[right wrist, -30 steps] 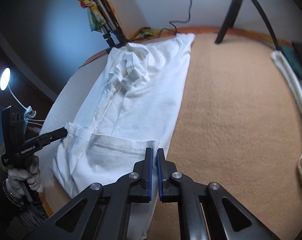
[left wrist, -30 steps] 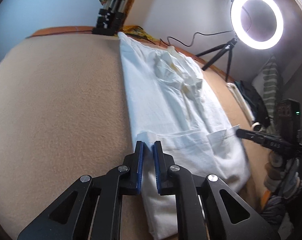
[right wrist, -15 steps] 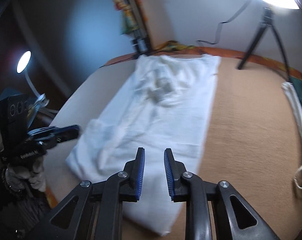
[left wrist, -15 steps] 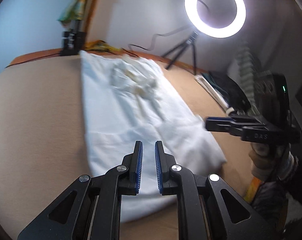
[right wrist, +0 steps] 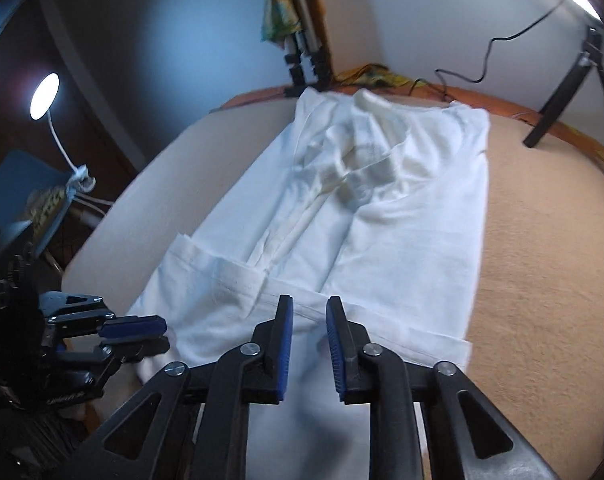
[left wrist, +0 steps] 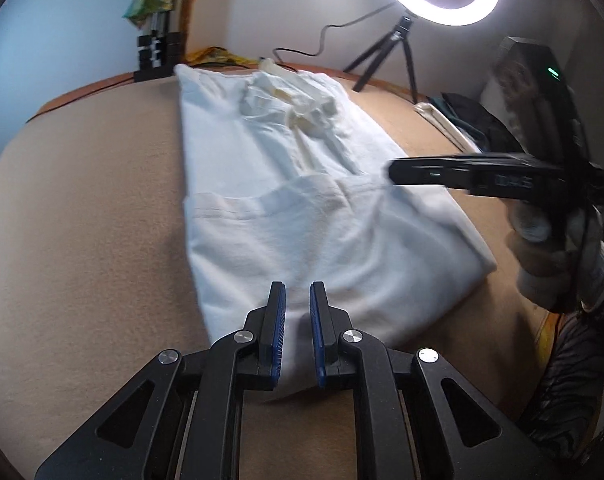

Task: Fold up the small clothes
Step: 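Move both open tools along the shirt to its collar end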

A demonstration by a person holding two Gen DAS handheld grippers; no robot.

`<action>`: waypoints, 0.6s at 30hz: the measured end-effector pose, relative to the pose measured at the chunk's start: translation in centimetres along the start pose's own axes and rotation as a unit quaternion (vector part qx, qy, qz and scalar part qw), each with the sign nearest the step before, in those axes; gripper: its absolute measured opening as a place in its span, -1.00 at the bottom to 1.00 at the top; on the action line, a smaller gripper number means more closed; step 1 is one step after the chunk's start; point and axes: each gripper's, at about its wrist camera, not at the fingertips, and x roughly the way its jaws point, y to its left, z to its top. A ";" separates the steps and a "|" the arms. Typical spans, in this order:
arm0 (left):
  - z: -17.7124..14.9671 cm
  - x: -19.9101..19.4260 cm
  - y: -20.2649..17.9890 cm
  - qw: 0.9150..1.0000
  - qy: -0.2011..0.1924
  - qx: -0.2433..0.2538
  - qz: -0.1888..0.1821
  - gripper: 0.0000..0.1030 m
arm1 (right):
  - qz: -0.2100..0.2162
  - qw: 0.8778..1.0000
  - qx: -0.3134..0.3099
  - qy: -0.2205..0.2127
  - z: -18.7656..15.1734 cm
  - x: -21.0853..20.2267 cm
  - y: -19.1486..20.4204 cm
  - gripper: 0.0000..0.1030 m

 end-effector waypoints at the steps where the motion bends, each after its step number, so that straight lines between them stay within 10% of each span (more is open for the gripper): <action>1: 0.2 -0.2 0.5 1.000 -0.006 -0.007 0.003 -0.79 | -0.002 1.000 0.007 -0.008 0.0 -0.8 -0.4 -0.53; 6: 3.0 -2.2 3.4 0.998 -0.044 -0.041 0.006 -0.74 | -0.009 0.999 0.030 -0.029 0.5 -3.7 -2.8 -0.44; 11: 7.0 -2.1 5.3 0.998 -0.058 -0.036 0.010 -0.21 | -0.036 0.998 0.041 -0.038 2.1 -5.0 -5.8 -0.33; 18: 12.2 0.7 7.8 0.998 -0.051 -0.019 0.020 -0.20 | -0.063 0.997 0.041 -0.032 6.2 -3.4 -9.3 -0.33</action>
